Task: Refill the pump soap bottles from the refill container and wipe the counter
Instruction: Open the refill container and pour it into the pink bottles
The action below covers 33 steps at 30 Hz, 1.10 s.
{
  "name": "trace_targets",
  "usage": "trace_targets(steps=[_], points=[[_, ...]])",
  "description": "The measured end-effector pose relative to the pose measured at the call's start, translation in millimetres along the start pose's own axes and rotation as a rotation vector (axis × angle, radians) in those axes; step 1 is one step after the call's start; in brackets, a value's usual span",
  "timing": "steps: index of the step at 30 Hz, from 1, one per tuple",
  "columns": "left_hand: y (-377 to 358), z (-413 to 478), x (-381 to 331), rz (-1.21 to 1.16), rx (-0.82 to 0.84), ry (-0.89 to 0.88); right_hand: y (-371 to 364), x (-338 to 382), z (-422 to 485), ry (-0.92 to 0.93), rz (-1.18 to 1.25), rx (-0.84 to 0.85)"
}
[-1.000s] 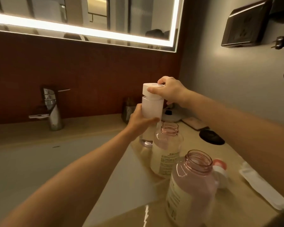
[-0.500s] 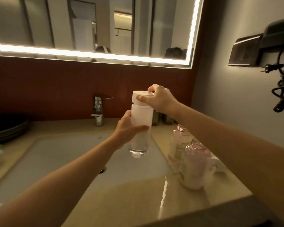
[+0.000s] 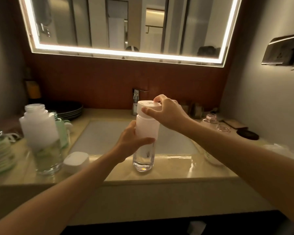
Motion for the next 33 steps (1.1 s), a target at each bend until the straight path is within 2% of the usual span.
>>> trace_targets(steps=[5,11,15,18,22,25,28,31,33], points=[[3,-5,6,0.012,-0.013,-0.034,-8,3,-5,0.033,0.035,0.005],[1,-4,12,0.121,-0.049,-0.089,-10,1,-1,0.012,0.103,0.170],[0,-5,15,0.162,-0.081,-0.093,-1,13,11,0.014,0.001,0.100],[0,-4,17,0.168,-0.084,-0.099,-3,22,18,0.048,-0.067,0.227],[1,-4,17,0.176,-0.079,-0.102,1,21,22,0.026,0.047,0.402],[0,-4,16,0.184,-0.075,-0.110,4,21,23,-0.002,0.010,0.495],[0,-6,14,0.189,-0.084,-0.114,4,28,26,0.017,-0.081,0.403],[1,-7,13,0.187,-0.085,-0.113,-1,32,26,0.086,-0.406,0.268],[1,-6,15,0.188,-0.082,-0.113,-5,30,24,0.100,-0.529,0.253]])
Point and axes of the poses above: each hand's wrist, its own z-axis towards the middle knuckle, its own y-axis out of the back of the hand, x = y × z, the point moved 3 cm from there along z, towards the middle knuckle, and after that the axes turned 8 degrees about z, right-handed, at the moved point
